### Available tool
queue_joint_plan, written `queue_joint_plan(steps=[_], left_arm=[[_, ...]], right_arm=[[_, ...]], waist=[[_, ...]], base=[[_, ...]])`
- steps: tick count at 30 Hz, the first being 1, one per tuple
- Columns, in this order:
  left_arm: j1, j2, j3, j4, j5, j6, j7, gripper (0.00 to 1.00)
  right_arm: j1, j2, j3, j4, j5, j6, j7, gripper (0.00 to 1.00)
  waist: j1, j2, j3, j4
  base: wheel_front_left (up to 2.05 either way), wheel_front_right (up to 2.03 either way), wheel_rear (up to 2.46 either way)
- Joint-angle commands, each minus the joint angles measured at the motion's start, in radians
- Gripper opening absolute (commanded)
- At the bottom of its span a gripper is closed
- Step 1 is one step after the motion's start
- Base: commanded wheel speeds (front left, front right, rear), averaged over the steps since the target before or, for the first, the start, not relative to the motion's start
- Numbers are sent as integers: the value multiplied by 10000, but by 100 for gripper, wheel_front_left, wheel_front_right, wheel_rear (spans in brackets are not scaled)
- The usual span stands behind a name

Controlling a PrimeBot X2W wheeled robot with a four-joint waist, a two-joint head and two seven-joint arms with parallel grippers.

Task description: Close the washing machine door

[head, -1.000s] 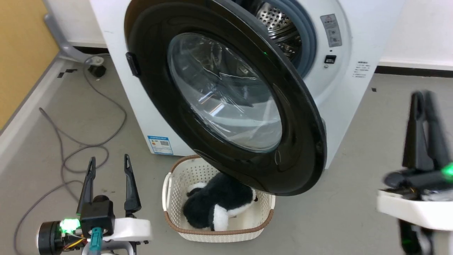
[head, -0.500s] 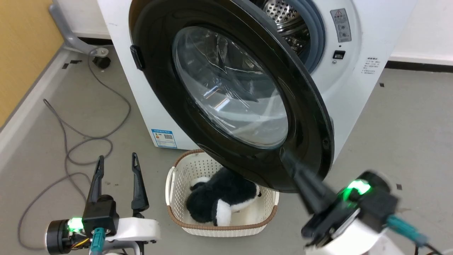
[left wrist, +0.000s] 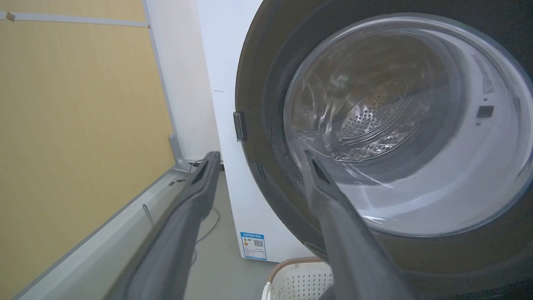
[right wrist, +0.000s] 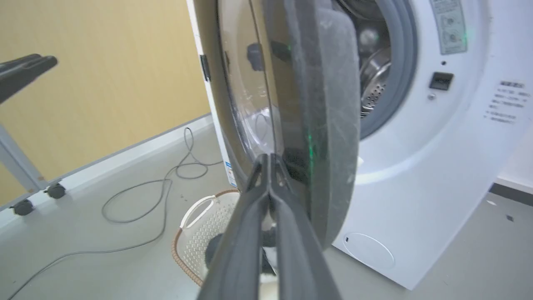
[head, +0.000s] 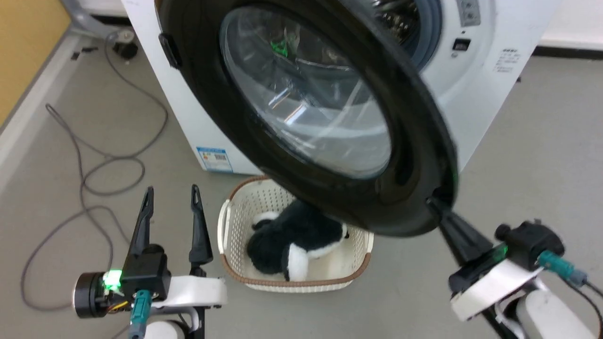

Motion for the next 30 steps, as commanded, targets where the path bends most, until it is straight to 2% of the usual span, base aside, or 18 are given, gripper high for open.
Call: queue_joint_plan(steps=[1, 15, 30], left_arm=[[-215, -70, -17, -47, 77, -73, -43, 100], [-1278, -419, -289, -247, 235, -318, -43, 100], [-1797, -550, -437, -276, 170, -289, -43, 100]], right_arm=[[-335, 21, -280, 260, -90, -23, -46, 0], [-3205, -208, -2067, 2100, -142, -23, -46, 0], [-6081, -421, -2911, 4754, -68, -23, -46, 0]], waist=[[0, 0, 268, 53], [0, 0, 1890, 425], [0, 0, 2721, 922]], base=[[0, 0, 0], [0, 0, 0], [0, 0, 0]])
